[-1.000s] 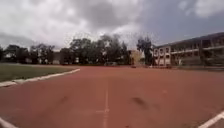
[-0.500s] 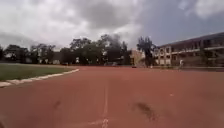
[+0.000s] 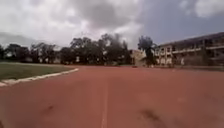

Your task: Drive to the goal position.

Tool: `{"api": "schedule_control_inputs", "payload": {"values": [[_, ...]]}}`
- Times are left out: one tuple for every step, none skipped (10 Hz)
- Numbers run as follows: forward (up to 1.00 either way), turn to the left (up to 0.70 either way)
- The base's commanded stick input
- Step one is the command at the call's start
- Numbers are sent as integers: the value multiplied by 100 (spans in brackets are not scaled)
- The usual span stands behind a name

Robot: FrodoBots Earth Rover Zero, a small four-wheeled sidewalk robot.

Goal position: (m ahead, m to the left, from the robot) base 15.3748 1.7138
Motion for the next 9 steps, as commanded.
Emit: {"api": "schedule_control_inputs", "payload": {"values": [[60, 0], [60, 0], [60, 0], [60, 0], [60, 0], [60, 0], [60, 0], [60, 0], [60, 0]]}}
